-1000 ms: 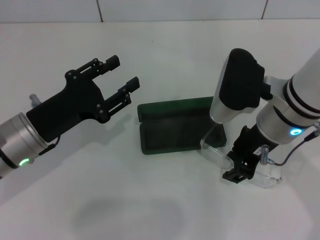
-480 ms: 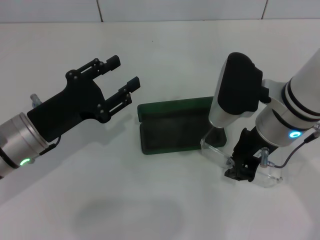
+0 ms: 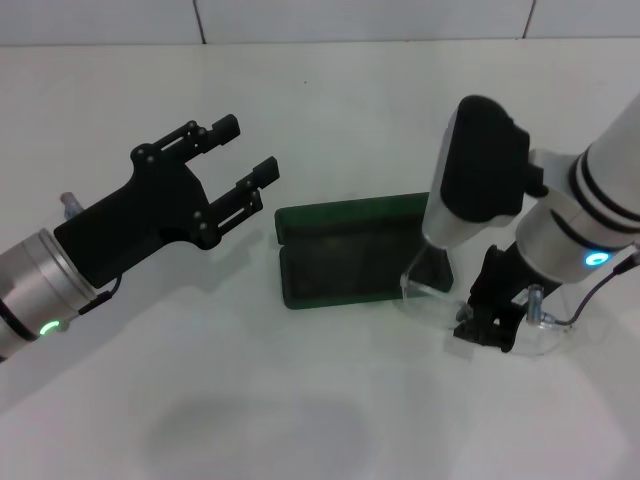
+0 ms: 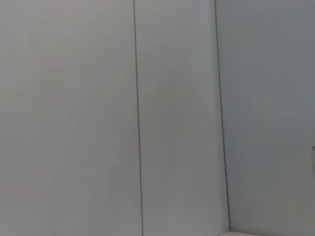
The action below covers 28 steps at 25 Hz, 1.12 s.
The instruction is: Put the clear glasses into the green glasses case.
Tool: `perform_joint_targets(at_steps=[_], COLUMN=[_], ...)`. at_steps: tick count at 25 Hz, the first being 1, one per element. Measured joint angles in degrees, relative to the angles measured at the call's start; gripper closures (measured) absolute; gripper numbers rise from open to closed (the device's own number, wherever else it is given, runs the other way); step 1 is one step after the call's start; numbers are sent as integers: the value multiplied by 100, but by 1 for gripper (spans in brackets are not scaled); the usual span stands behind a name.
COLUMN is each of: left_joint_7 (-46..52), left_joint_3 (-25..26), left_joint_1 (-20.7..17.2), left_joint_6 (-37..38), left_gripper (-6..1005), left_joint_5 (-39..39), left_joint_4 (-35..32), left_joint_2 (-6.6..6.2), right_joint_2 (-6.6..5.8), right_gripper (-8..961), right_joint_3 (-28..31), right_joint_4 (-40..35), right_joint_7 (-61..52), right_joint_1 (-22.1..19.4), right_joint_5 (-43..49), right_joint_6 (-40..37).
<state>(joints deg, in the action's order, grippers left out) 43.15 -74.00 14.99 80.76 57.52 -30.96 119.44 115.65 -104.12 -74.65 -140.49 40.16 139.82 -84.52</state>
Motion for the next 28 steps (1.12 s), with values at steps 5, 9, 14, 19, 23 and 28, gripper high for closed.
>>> perform_joint_targets(at_steps=[5, 9, 14, 19, 23, 28], left_joint_7=[0, 12, 177, 285, 423, 663], left_joint_3=[-1, 0, 0, 68, 134, 116], left_joint_1=[-45, -68, -76, -69, -73, -11], left_joint_6=[30, 42, 196, 610, 982, 1259], left_gripper=[384, 384, 383, 383, 384, 384], left_joint_5=[-14, -18, -38, -68, -81, -19], left_joint_4=[2, 15, 104, 262, 320, 324], left_joint_2=[0, 0, 3, -23, -59, -143], right_joint_2=[-14, -17, -1, 22, 38, 38], right_gripper=[834, 834, 834, 834, 834, 834], right_joint_3=[392, 882, 1706, 2388, 2518, 2509], right_joint_4=[-242, -643, -945, -858, -331, 889], right_joint_7=[168, 449, 1246, 2801, 4378, 7065], right_joint_1=[-111, -381, -784, -1336, -1766, -2096], right_joint_5=[10, -10, -440, -1483, -2507, -3989], right_joint_6=[-222, -430, -528, -472, -103, 150])
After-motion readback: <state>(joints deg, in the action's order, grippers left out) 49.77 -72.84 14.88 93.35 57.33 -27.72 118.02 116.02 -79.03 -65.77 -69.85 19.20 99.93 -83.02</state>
